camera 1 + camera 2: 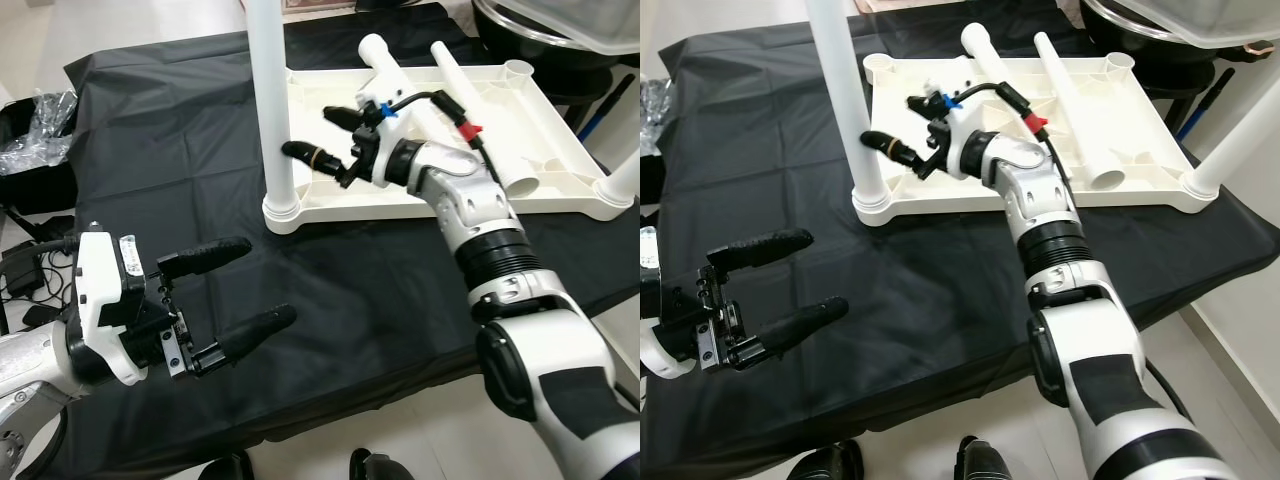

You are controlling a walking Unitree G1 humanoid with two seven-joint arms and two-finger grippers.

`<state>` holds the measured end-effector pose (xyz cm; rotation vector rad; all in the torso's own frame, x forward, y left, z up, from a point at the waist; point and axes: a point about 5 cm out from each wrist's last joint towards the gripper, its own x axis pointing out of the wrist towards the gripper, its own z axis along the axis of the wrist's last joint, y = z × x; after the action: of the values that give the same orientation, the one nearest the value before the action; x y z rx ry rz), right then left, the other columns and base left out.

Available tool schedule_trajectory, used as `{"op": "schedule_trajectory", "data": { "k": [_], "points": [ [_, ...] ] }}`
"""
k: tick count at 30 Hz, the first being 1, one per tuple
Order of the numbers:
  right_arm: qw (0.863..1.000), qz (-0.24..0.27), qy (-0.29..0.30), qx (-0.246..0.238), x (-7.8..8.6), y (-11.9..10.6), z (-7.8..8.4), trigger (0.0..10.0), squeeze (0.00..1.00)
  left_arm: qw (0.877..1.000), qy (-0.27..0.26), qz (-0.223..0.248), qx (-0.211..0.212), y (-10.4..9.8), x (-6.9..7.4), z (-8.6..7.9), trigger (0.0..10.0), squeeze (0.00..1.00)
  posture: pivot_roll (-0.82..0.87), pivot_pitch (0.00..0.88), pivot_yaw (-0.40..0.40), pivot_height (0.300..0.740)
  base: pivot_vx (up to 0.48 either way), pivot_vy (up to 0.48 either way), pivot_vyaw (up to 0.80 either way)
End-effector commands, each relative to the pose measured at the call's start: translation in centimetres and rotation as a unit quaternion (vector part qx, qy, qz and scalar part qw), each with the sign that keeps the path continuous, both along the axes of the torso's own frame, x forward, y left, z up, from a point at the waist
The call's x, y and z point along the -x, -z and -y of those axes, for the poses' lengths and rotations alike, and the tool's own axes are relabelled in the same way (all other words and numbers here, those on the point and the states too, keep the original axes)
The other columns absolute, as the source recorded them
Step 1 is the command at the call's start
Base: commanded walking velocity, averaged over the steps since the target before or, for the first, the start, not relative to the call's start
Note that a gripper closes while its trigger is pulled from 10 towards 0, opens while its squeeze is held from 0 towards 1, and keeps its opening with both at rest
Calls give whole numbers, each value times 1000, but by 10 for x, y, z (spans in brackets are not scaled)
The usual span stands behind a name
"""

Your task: Building children table

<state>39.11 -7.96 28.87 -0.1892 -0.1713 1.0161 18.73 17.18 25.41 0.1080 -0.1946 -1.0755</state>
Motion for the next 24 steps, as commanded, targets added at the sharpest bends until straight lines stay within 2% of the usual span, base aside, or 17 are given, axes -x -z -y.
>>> {"op": "schedule_trajectory", "data": {
  "k": [1,4,10,11,12,13,14,17,24],
  "points": [
    [999,0,-45,11,5,-1,-9,10000,0,1000,-3,0,-7,-2,4,0,10000,0,91,277,-65,740,0,0,0],
    [999,1,-49,15,4,-1,-10,10000,0,1000,-10,3,-8,-4,4,-2,10000,0,91,276,-67,740,0,0,0],
    [1000,11,-14,-1,-2,-7,-10,10000,0,999,-32,19,-6,-12,2,-8,10000,0,91,274,-68,740,0,0,0],
    [1000,9,-1,-13,-4,-8,-14,5569,0,999,-41,26,-4,-14,0,-10,10000,0,93,273,-69,740,0,0,0],
    [1000,9,-1,-13,-4,-8,-14,5569,0,999,-41,26,-4,-14,0,-10,10000,0,93,273,-69,740,0,0,0],
    [1000,9,1,-20,-5,-8,-18,2039,0,999,-46,30,-2,-17,-1,-12,10000,0,92,274,-67,740,0,0,0],
    [1000,7,-6,-25,-4,-8,-23,0,0,998,-49,32,-1,-18,-1,-13,10000,0,93,273,-67,740,0,0,0],
    [1000,5,-13,-27,-1,-3,-31,0,0,998,-51,34,-2,-19,-2,-15,10000,0,91,267,-67,740,0,0,0],
    [999,-2,26,-34,-1,4,-31,0,0,998,-50,31,-1,-17,-2,-14,10000,0,85,257,-69,740,0,0,0]
  ]
}}
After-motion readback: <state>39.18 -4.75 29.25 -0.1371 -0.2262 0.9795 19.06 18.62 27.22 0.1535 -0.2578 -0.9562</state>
